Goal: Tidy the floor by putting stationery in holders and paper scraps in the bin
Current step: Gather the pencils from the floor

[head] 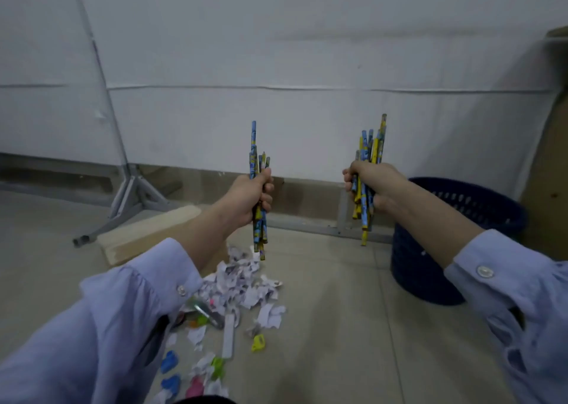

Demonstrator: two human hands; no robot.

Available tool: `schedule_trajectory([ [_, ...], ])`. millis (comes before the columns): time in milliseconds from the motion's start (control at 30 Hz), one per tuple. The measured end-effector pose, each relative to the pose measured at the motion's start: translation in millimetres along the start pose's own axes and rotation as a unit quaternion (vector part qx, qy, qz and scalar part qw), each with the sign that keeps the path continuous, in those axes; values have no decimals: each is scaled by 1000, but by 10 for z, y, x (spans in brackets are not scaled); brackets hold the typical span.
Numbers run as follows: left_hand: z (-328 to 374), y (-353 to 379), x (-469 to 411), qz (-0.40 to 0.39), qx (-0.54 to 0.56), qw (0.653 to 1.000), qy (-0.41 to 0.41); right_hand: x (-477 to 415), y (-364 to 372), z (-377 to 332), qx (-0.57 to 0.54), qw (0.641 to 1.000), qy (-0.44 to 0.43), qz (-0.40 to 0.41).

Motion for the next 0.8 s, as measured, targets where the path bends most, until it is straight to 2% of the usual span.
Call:
schedule_trajectory([
  [500,1058,1967,431,-140,56,987,55,423,-1485,-1583,-21,983,-92,156],
  [800,1560,2994,793,-235,63,967,78,914,-2214,-2625,13,946,-190,262],
])
Point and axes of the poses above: each hand's wrist, its own x-axis away from the middle knuckle, its own y-axis out of the palm, z = x × y, the point moved 10 cm from there along -x, towards the middle knuckle, and after that the axes turned 13 degrees about -y, right-handed, at the moved point
